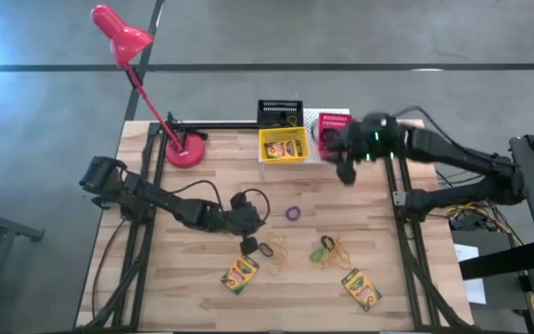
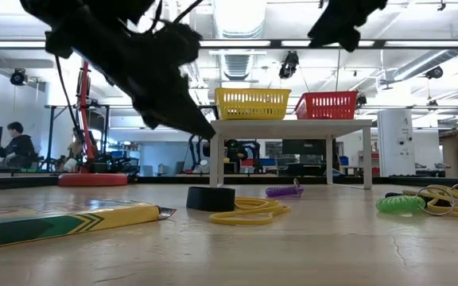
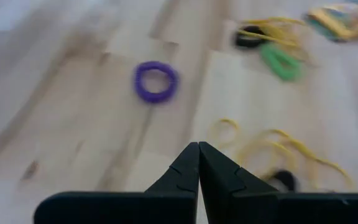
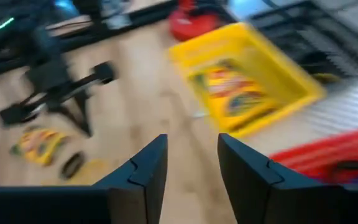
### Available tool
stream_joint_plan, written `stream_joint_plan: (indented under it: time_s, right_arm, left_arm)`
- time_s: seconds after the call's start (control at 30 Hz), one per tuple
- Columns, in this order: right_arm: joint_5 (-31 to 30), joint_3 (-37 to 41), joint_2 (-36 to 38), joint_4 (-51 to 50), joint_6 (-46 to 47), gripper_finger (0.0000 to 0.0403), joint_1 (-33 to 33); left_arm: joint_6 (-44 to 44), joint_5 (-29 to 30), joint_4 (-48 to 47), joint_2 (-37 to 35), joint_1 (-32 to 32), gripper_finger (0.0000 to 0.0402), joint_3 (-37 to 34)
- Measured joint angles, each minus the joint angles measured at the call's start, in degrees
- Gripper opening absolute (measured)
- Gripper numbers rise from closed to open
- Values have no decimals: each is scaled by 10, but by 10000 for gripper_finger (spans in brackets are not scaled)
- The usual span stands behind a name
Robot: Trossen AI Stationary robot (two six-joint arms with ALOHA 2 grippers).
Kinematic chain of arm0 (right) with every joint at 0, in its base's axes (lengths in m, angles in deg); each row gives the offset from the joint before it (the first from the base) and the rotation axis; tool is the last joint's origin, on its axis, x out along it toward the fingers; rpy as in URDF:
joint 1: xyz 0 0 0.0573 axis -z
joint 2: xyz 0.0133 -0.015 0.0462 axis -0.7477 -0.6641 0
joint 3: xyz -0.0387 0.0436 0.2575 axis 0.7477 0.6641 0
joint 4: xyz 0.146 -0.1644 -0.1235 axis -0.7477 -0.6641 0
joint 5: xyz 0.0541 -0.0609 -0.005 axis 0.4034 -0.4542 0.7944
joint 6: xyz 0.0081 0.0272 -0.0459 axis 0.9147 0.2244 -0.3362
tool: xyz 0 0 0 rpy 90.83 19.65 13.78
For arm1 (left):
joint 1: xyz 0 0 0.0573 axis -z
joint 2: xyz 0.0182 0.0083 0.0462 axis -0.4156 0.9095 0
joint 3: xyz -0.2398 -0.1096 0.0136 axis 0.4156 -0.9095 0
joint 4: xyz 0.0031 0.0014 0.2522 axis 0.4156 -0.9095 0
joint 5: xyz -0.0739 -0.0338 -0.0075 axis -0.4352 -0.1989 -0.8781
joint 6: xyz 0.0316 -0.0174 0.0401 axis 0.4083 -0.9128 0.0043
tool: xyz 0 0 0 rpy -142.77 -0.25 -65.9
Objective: Pick & Place Office Desk Supplies
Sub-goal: Put the black rubber band into the black bin on the shelf
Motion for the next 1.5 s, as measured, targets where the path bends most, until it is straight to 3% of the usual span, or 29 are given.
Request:
stream_joint_plan:
  time_s: [0.17,0.27,0.4,0.63,0.8,0.97,1.17,1.3,1.43,1.5]
  right_arm:
    - [-104,105,29,104,54,133,-176]
    - [-154,169,26,188,71,132,-262]
    - [-184,242,0,311,72,132,-339]
    - [-186,304,-62,491,90,131,-372]
    - [-180,303,-90,501,114,131,-372]
    - [-151,301,-92,506,128,124,-379]
    - [-153,301,-92,505,113,121,-401]
    - [-164,301,-92,506,111,123,-402]
    - [-215,301,-92,506,110,120,-402]
    - [-242,301,-93,506,110,117,-402]
  left_arm:
    - [97,-129,-51,-38,1,14,0]
    - [168,-163,-52,-34,4,16,0]
    - [198,-205,-52,-11,-1,43,0]
    - [241,-224,-25,35,-1,140,0]
    - [240,-224,19,77,-2,194,0]
    - [230,-219,42,116,-1,215,4]
    - [225,-203,67,130,-1,181,4]
    - [224,-202,65,127,-1,110,4]
    - [211,-202,53,100,0,21,4]
    - [189,-201,42,75,0,9,4]
